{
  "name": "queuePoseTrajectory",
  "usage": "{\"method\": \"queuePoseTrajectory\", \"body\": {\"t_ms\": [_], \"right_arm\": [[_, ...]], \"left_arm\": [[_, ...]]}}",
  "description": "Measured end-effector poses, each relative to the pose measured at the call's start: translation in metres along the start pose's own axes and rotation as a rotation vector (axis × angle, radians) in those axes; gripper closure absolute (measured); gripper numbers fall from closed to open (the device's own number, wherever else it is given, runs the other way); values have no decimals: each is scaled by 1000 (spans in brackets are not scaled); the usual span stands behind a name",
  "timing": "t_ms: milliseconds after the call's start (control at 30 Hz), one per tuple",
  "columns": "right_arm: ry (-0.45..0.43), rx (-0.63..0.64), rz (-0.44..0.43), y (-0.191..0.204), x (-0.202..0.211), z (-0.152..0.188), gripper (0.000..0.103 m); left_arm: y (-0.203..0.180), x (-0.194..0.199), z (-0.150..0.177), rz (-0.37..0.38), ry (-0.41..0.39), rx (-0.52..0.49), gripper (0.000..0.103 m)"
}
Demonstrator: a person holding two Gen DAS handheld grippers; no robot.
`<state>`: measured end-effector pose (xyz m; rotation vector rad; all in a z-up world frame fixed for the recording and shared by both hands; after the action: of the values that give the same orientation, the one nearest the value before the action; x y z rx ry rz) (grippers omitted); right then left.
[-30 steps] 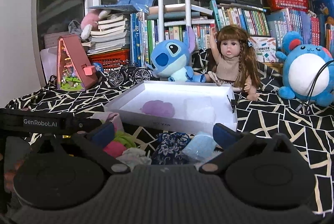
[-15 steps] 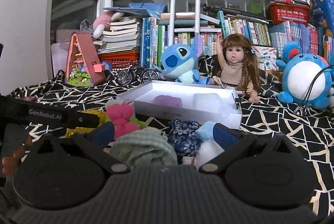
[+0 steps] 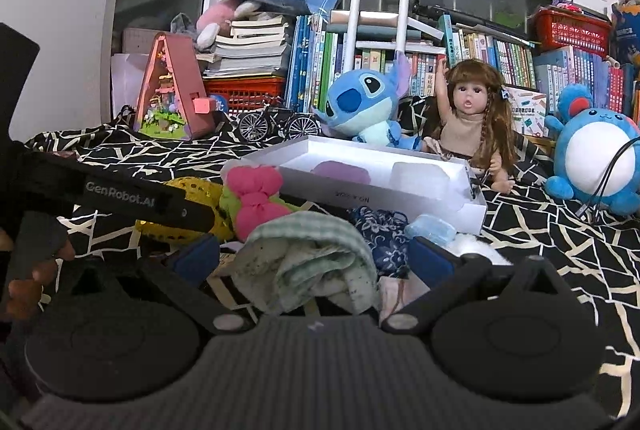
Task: Organize soft objects
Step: 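Move the left tool to the gold sequin bow while the right tool reaches the green checkered cloth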
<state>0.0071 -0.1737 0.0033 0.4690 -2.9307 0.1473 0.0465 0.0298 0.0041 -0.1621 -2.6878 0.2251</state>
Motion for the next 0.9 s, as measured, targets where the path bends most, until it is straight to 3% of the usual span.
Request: {"method": "queuePoseTrajectory", "body": {"t_ms": [300,900], "right_arm": [[20,-7,-10,3,-4,4,4],[37,-8,-8,6,-10,5,16]], "left_arm": [[-1,-6,4,-28,-4,-15,4],[-1,-12,4,-42,10,-36,15]]}}
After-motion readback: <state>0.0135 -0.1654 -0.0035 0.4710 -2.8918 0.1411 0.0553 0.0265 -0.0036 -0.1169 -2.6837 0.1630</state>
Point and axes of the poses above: each gripper's, at about its wrist camera, not at the fingertips, and x roughly against the way its jaws point, y to its left, z to its underside, the point moved 1 cm from there along -x, roughly the way its jaws point, and after that the axes turned 7 degrees about -y, right-handed, at the moved point
